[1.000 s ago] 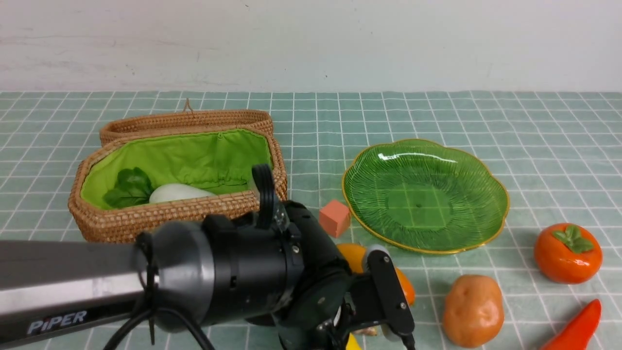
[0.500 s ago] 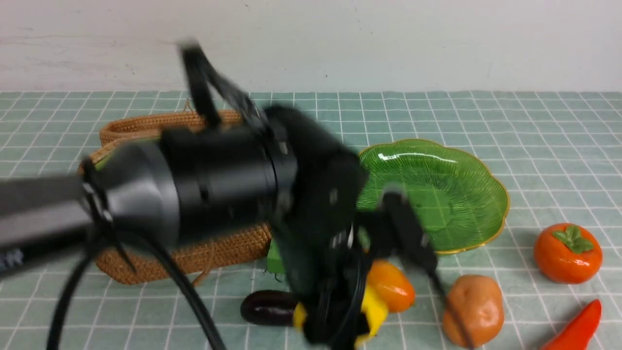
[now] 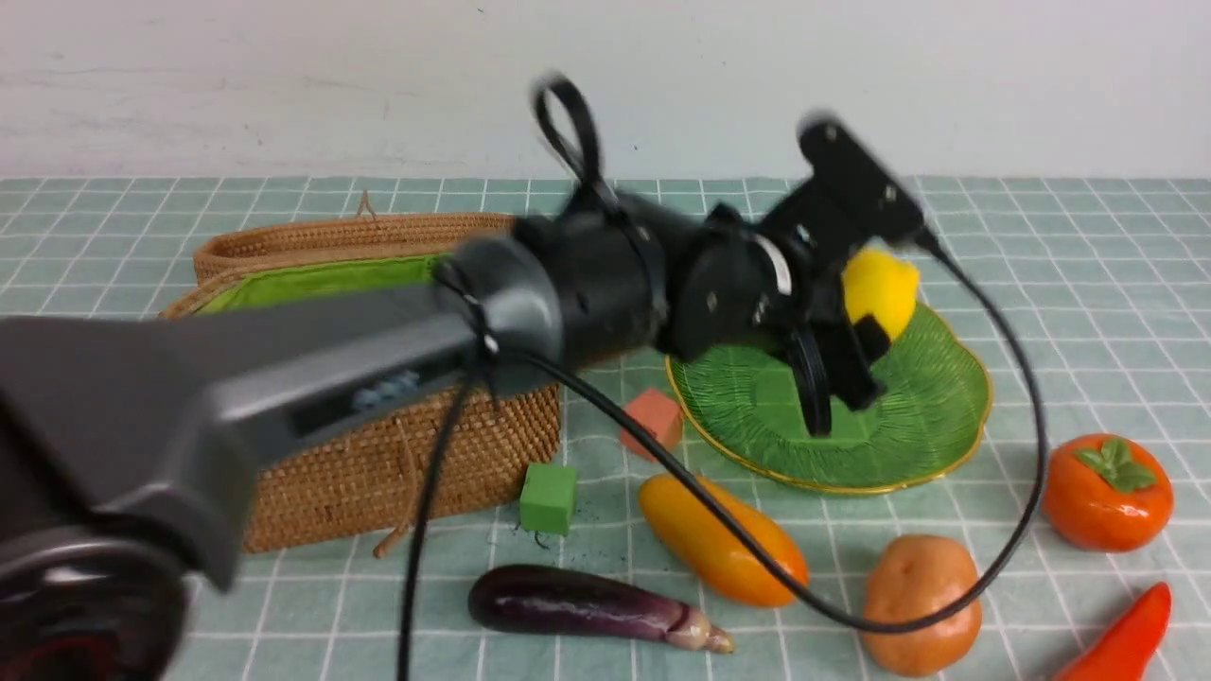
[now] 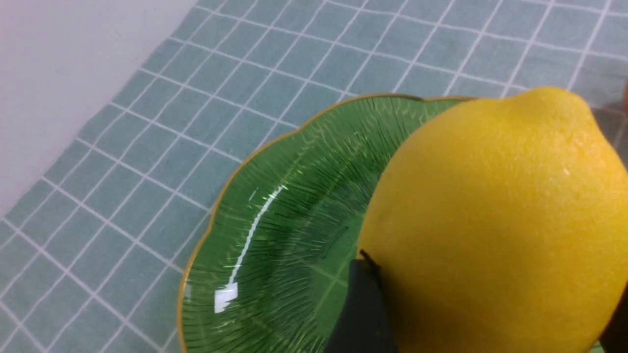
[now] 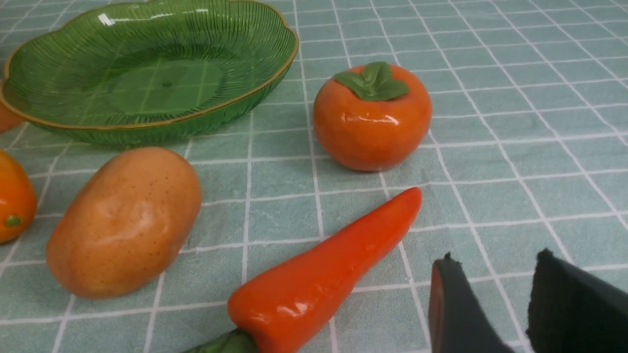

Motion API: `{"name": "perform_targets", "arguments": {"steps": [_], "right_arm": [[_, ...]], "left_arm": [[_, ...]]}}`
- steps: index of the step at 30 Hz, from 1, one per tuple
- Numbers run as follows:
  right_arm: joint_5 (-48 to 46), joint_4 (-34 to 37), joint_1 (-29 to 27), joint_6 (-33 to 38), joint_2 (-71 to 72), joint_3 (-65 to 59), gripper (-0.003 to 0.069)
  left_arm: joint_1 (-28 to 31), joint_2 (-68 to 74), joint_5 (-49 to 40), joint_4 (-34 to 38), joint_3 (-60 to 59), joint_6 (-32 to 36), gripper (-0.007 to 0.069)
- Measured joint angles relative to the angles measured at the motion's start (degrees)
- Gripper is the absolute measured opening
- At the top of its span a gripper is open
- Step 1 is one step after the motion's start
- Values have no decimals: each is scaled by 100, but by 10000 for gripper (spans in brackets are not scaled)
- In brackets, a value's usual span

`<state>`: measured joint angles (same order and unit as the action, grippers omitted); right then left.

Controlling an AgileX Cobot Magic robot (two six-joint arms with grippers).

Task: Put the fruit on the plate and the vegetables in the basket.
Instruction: Grab a lemon with your left arm and place it on the plate on the right

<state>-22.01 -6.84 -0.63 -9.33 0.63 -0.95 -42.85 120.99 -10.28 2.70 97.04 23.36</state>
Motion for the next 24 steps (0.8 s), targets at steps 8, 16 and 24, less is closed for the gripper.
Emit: {"name": "perform_targets", "arguments": {"steps": [8, 16, 24], "right_arm": [[0, 0, 0, 0, 0, 0, 242], [0, 0, 0, 0, 0, 0, 242], [0, 0, 0, 0, 0, 0, 242]], "left_arm": [[37, 606, 278, -48, 0, -46, 540], [86, 663, 345, 171, 0, -62, 664], [118, 39, -1294, -17, 0, -45, 605]]}}
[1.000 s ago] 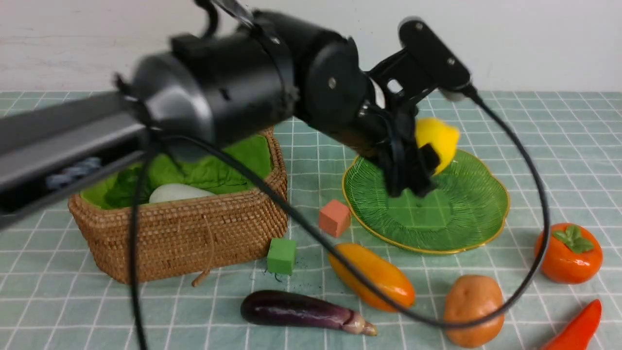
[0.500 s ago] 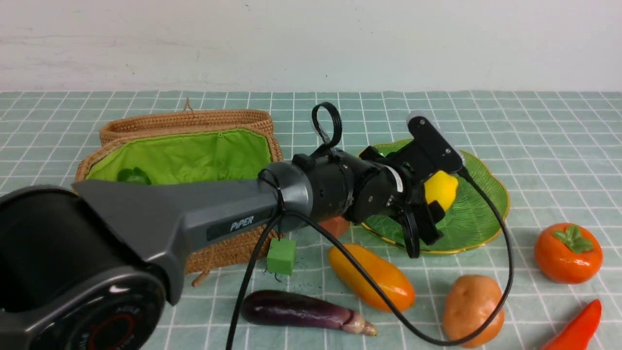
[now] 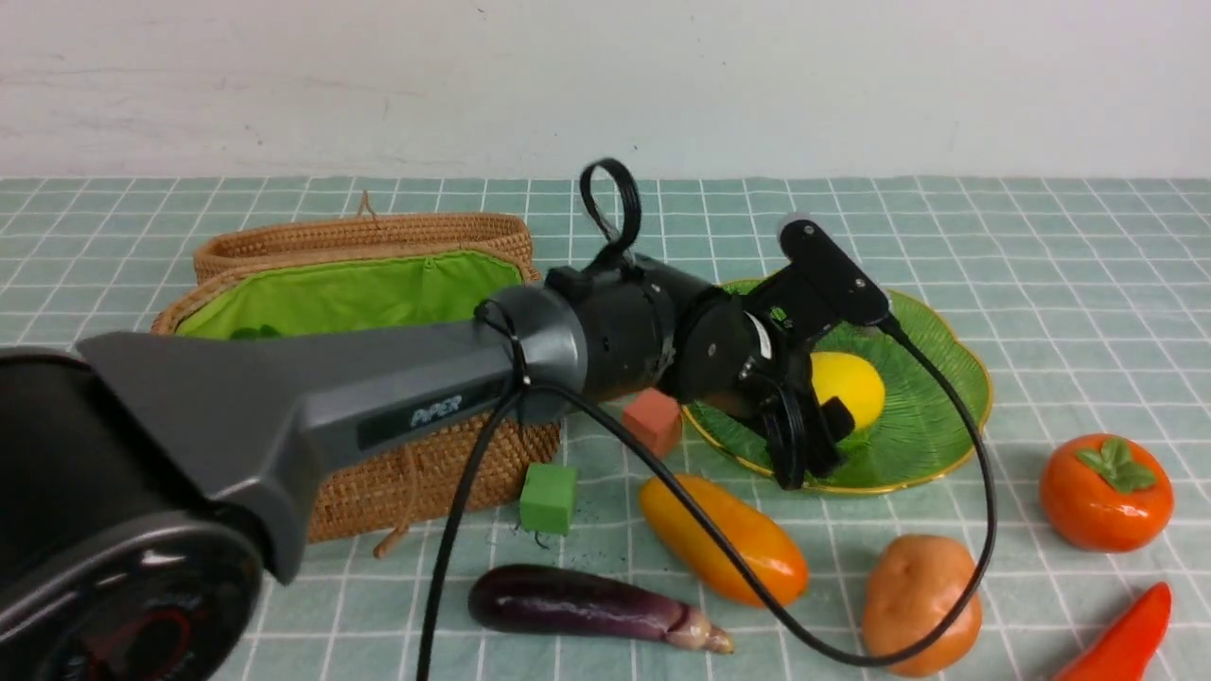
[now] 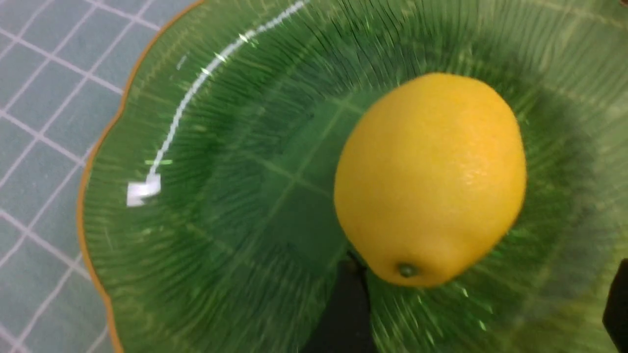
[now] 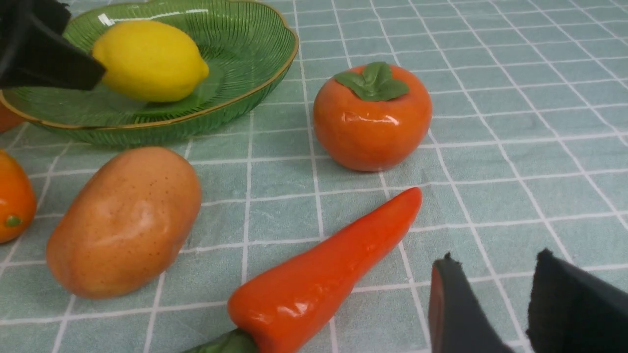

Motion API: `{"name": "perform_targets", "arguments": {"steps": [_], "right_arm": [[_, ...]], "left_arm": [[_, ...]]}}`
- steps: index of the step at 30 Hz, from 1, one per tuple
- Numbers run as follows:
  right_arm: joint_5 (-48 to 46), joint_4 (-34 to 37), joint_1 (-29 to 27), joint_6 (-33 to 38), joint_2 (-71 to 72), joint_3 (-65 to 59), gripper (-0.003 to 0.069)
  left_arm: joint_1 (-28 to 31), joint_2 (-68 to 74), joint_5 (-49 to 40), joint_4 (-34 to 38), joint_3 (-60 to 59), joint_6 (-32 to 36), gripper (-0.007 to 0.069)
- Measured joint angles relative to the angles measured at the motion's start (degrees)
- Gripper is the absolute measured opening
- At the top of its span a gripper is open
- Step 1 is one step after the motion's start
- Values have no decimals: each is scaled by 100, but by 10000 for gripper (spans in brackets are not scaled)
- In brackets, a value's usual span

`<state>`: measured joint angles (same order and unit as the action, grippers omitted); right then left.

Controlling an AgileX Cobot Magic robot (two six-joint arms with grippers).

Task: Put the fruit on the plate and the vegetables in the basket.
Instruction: Grab a lemon with your left arm and place it on the plate on the right, then use the left arm to grab an eggplant and put it into the left basket

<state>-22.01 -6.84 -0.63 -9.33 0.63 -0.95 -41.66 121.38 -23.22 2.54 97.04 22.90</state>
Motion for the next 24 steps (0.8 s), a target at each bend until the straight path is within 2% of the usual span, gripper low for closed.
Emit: {"name": "perform_targets", "arguments": {"steps": [1, 4, 5, 6, 8, 9, 11, 12, 13, 14, 15, 20, 24], "right_arm": [[0, 0, 0, 0, 0, 0, 242], [0, 0, 0, 0, 0, 0, 242], [0, 0, 0, 0, 0, 0, 242], [0, 0, 0, 0, 0, 0, 242], [0, 0, 0, 0, 0, 0, 242], [0, 0, 0, 0, 0, 0, 242], [0, 0, 0, 0, 0, 0, 242], [0, 0, 0, 0, 0, 0, 242], [0, 0, 0, 0, 0, 0, 242], [0, 0, 0, 0, 0, 0, 242], [0, 0, 0, 0, 0, 0, 242], [0, 0, 0, 0, 0, 0, 242], [0, 0, 0, 0, 0, 0, 242]], "left_arm": [[9, -69, -80, -19, 0, 6, 601], [180, -840, -1621, -125, -43, 26, 533], [192, -935, -1691, -118, -55, 34, 526], [278, -1313, -2197, -23, -201, 186, 501], [341, -1680, -2605, 72, -505, 607, 479], [356, -1861, -2798, 84, -766, 1065, 470], [356, -1998, -2997, 2, -1226, 2070, 464], [356, -1996, -3009, -14, -1271, 2173, 463], [356, -1982, -3019, -171, -1590, 2879, 461], [356, -1977, -3011, -192, -1625, 2947, 461], [356, -1929, -2874, -383, -1889, 3312, 460], [361, -1683, -2398, -500, -2106, 3504, 459], [361, -1386, -2417, -342, -2106, 3522, 459]]}}
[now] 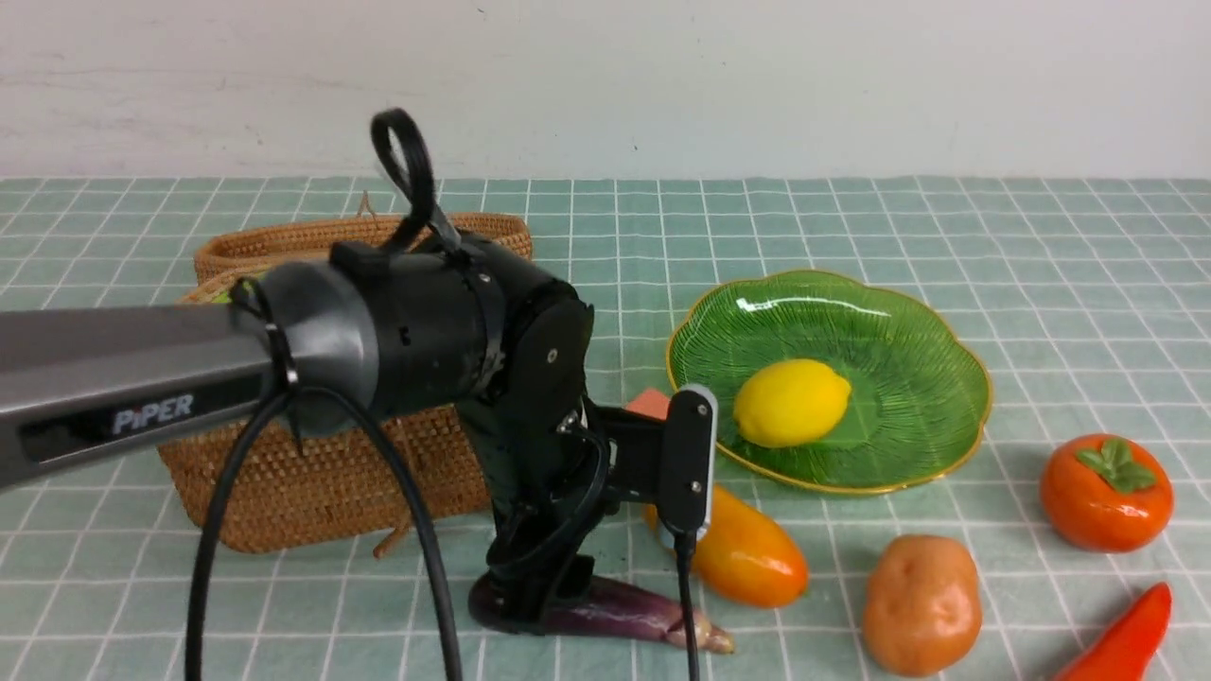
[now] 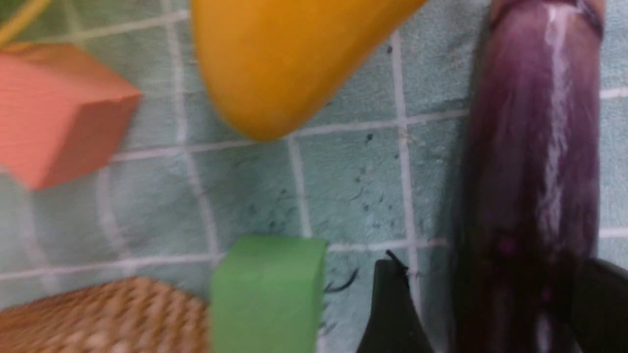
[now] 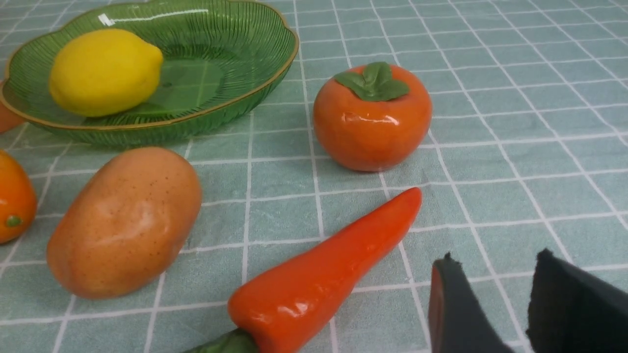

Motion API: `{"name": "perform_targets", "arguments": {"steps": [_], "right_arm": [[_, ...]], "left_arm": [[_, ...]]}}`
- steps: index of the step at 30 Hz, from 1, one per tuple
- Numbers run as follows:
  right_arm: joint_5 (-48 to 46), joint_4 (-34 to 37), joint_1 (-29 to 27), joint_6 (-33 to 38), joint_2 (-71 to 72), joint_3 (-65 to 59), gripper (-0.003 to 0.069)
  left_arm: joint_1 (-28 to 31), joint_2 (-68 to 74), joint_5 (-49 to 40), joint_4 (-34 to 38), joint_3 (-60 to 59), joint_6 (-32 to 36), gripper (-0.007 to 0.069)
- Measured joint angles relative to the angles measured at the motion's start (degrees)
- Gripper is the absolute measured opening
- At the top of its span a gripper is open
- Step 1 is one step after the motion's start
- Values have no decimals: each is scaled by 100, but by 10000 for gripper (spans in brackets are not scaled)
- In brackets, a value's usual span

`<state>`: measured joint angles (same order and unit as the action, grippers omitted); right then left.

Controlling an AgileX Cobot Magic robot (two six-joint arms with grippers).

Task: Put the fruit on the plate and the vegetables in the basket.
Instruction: Use the left arm to grab an eggplant and put it into the left basket

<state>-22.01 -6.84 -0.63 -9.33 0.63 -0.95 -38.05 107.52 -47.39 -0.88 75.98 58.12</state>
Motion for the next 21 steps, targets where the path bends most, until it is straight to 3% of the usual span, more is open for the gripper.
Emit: {"name": "perform_targets", "arguments": {"steps": [5, 8, 10, 16, 21], "right_arm": [[0, 0, 0, 0, 0, 0, 242], [0, 0, 0, 0, 0, 0, 242], [0, 0, 0, 0, 0, 0, 242], [0, 0, 0, 0, 0, 0, 242], [0, 0, 0, 0, 0, 0, 242]], "left_arm": [[0, 290, 8, 409, 0, 2, 451], [0, 446, -75, 696, -5, 14, 386], [0, 446, -182, 760, -5, 21, 383], [0, 263, -646, 716, -12, 21, 382], [198, -945, -926, 288, -12, -100, 382]]}}
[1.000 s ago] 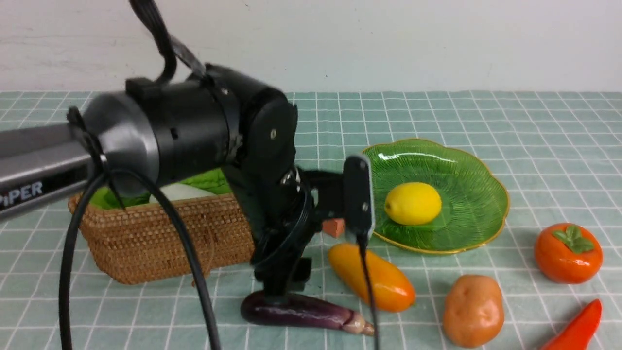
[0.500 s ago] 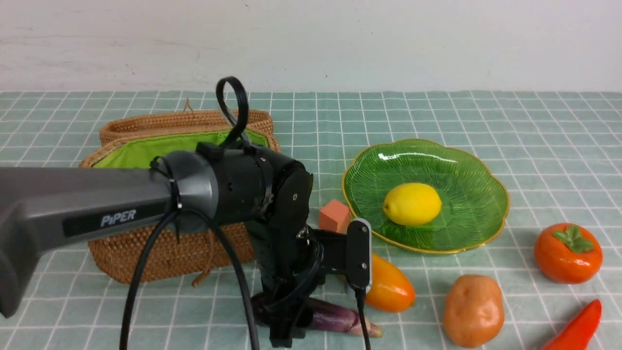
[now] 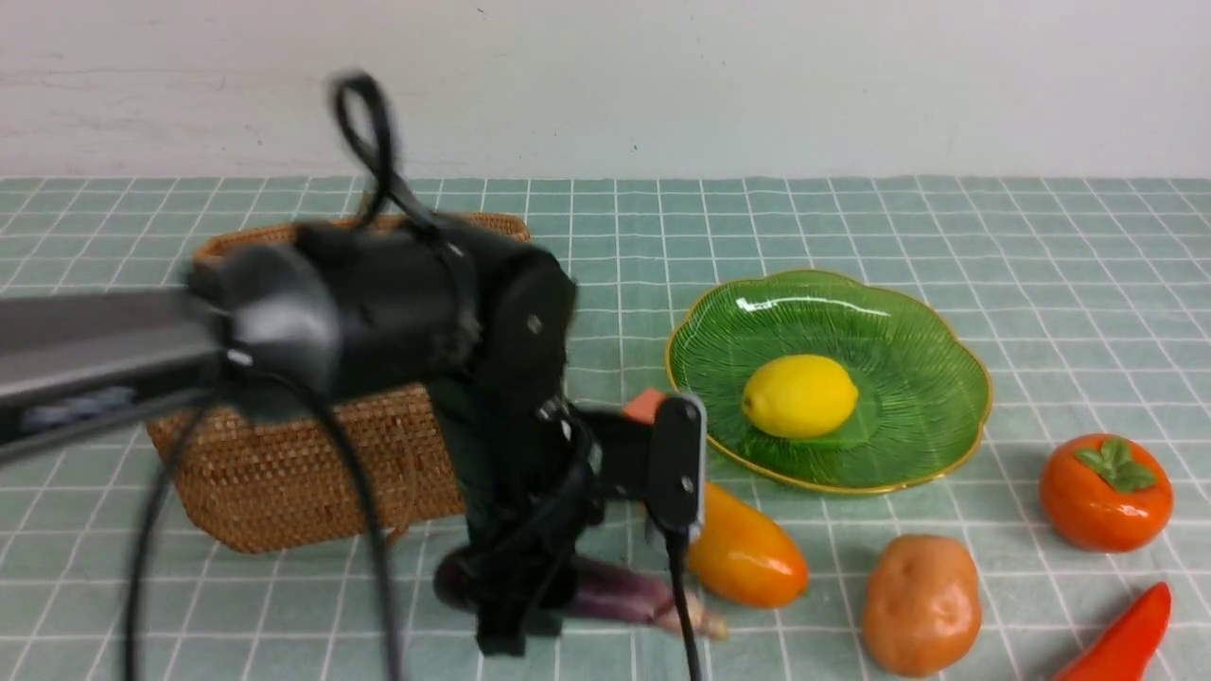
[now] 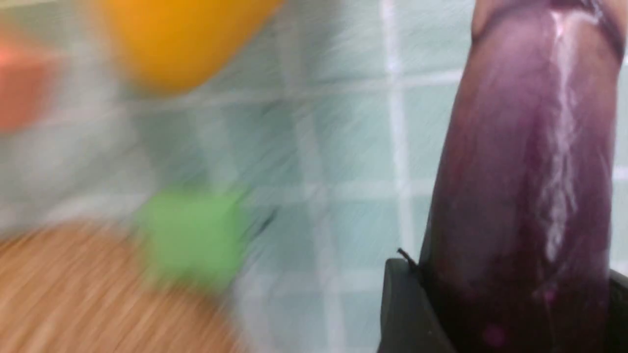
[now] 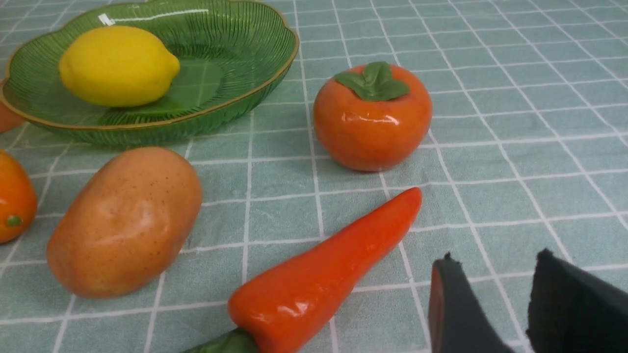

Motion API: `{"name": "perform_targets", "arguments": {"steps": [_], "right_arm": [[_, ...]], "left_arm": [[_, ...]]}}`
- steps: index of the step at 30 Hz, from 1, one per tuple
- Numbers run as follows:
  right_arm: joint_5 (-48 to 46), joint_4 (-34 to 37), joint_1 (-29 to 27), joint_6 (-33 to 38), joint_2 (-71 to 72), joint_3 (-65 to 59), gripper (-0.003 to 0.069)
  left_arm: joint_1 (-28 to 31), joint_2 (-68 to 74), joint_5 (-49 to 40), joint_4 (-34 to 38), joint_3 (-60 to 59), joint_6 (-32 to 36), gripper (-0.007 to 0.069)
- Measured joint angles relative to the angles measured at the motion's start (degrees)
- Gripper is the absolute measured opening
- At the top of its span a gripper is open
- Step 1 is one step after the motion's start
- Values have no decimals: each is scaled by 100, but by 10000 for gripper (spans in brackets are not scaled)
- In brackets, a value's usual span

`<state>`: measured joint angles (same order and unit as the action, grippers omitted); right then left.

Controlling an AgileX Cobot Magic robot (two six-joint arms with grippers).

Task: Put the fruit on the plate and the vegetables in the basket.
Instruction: Use the left arm to grab an eggplant and put it into the left basket

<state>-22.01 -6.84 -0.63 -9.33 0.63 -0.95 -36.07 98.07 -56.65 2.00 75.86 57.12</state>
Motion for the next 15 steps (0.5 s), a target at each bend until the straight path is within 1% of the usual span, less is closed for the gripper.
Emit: {"name": "perform_targets", "arguments": {"steps": [3, 4, 5, 6, 8, 10, 11, 12, 15], "right_arm": [[0, 0, 0, 0, 0, 0, 242], [0, 0, 0, 0, 0, 0, 242], [0, 0, 0, 0, 0, 0, 242], [0, 0, 0, 0, 0, 0, 242], [0, 0, 0, 0, 0, 0, 242], [0, 0, 0, 0, 0, 0, 242], [0, 0, 0, 0, 0, 0, 242], [0, 0, 0, 0, 0, 0, 242], [0, 0, 0, 0, 0, 0, 242]], "left_arm": [[269, -424, 40, -200, 0, -161, 382], [645, -771, 225, -470, 0, -343, 382], [645, -771, 262, -491, 0, -362, 382], [1017, -956, 602, -603, 0, -493, 382], [1507, -1099, 1383, -732, 0, -642, 382], [1721, -1085, 1953, -767, 0, -682, 382], [1766, -1071, 1953, -767, 0, -679, 382], [1890, -1009, 2344, -767, 0, -712, 382], [2141, -741, 2711, -767, 0, -881, 382]]}}
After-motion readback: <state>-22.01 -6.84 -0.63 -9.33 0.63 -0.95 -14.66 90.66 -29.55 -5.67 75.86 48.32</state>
